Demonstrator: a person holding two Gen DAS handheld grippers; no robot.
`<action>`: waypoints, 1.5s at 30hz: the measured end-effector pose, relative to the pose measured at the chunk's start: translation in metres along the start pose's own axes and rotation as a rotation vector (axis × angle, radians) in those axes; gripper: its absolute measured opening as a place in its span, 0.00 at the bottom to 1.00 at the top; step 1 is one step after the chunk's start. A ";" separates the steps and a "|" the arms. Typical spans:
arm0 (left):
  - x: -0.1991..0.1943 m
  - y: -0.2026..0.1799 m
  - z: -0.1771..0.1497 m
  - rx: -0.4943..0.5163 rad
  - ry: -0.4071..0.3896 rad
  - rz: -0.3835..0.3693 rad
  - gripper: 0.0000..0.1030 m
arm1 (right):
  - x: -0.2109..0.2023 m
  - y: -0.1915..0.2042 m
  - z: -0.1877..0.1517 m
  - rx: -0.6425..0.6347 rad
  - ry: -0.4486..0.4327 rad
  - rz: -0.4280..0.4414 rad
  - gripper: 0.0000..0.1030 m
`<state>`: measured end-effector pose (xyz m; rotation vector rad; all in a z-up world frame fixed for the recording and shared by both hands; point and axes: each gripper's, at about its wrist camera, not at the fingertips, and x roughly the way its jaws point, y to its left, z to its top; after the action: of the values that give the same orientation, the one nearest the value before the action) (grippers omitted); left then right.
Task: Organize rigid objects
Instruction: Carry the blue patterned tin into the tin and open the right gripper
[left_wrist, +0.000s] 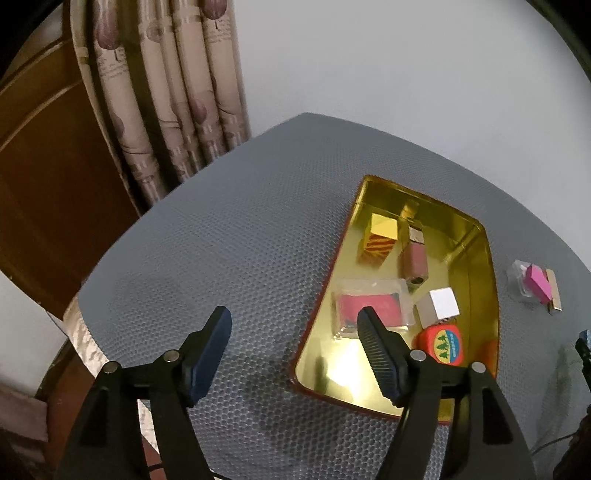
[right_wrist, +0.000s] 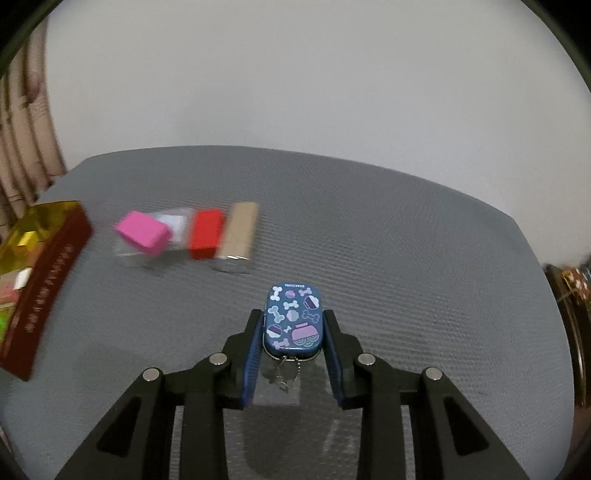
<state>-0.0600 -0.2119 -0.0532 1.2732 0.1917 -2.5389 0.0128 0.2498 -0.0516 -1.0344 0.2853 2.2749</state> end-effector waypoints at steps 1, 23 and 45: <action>0.000 0.001 0.000 -0.004 0.001 -0.005 0.68 | -0.004 0.004 0.001 -0.013 -0.003 0.015 0.30; 0.009 0.025 0.005 -0.106 0.048 -0.014 0.68 | -0.057 0.197 0.036 -0.243 -0.015 0.265 0.30; 0.014 0.034 0.006 -0.150 0.065 -0.018 0.69 | -0.053 0.312 0.030 -0.377 0.054 0.405 0.30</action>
<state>-0.0618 -0.2486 -0.0599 1.3013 0.4010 -2.4480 -0.1707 -0.0062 -0.0093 -1.3258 0.0915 2.7387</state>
